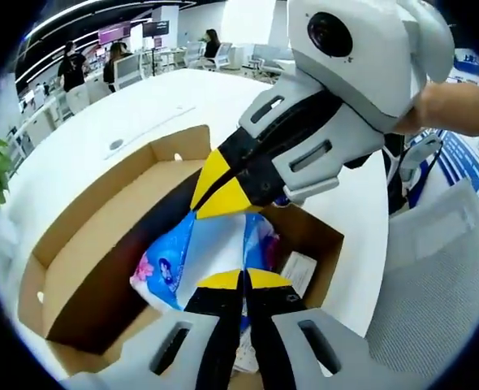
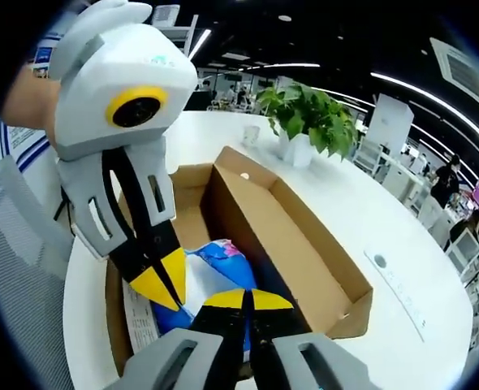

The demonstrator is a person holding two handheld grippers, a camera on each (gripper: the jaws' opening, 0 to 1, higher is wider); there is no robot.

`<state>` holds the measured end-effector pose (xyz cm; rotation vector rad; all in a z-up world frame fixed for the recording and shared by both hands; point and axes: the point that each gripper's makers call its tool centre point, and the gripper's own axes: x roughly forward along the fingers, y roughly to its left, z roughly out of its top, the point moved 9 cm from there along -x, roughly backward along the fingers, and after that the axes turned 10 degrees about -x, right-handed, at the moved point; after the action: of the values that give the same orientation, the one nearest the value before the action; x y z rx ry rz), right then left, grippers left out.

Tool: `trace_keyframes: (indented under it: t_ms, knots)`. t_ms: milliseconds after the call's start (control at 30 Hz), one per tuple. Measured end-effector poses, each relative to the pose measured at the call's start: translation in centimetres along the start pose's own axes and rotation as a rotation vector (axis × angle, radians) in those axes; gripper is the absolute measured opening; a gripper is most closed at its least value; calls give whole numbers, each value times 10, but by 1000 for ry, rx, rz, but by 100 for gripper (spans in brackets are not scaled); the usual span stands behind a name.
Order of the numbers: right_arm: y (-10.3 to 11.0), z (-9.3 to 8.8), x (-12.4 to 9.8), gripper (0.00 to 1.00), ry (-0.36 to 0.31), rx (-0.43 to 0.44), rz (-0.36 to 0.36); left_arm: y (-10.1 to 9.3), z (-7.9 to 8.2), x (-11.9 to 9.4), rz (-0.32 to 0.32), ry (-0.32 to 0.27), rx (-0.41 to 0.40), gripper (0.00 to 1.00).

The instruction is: Operate the shoe box by opening the lid, removing the specified soft item, and placing it in the target area until the item is outside and the box remains undamaged.

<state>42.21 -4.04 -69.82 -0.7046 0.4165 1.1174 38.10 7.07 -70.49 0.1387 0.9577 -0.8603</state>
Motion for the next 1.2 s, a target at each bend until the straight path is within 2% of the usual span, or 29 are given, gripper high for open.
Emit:
trace_keyframes:
  t_ms: [200,633,967,1200]
  knots:
    - [-1,7,-7,0,-15,-12,-2,-3,2,-10,-10,-28,-23,0]
    - [-1,24,-24,0,-45,-37,-9,-18,11,-28,-21,-51,8,0]
    - [-7,37,-47,0,-82,-55,-30,-34,29,-44,-35,-70,47,0]
    - [-12,37,-65,0,-94,-50,-50,-49,44,-47,-50,-86,90,0]
